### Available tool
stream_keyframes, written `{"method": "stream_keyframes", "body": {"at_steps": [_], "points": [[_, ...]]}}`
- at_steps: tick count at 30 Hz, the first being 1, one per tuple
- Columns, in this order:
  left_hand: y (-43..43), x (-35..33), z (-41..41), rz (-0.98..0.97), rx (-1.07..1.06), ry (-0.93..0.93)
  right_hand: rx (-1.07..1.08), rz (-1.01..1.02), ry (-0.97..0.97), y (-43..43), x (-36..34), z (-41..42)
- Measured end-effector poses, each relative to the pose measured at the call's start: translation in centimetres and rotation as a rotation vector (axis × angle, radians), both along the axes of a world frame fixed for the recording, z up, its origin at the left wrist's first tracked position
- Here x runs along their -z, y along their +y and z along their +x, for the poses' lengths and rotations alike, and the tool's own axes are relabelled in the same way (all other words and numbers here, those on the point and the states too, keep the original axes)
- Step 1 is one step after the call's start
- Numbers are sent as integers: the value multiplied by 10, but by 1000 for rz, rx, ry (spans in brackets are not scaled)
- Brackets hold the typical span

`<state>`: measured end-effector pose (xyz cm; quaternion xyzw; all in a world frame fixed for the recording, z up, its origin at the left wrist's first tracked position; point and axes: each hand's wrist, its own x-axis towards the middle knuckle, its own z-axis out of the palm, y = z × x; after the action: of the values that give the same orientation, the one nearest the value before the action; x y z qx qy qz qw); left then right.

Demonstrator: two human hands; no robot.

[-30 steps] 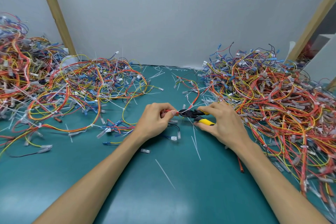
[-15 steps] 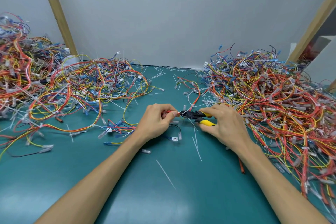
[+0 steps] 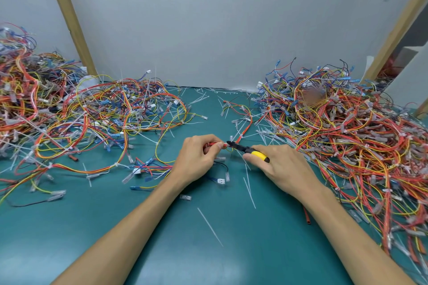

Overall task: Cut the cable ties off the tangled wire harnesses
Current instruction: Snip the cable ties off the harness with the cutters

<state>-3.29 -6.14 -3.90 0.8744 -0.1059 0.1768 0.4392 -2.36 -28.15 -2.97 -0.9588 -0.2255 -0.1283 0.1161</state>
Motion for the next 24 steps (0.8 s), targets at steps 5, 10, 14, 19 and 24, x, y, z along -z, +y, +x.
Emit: {"method": "stream_keyframes", "body": {"at_steps": [5, 10, 14, 19, 24], "points": [[0, -1, -2, -14, 13, -20, 54, 22, 45, 3, -6, -5], [1, 0, -3, -16, 37, -18, 74, -31, 98, 4, -10, -6], [1, -1, -4, -20, 41, -16, 78, -47, 108, 5, -12, -7], [2, -1, -3, -12, 45, -11, 69, -61, 112, 5, -13, -6], [1, -1, -3, -14, 43, -7, 78, -64, 129, 5, -14, -5]]}}
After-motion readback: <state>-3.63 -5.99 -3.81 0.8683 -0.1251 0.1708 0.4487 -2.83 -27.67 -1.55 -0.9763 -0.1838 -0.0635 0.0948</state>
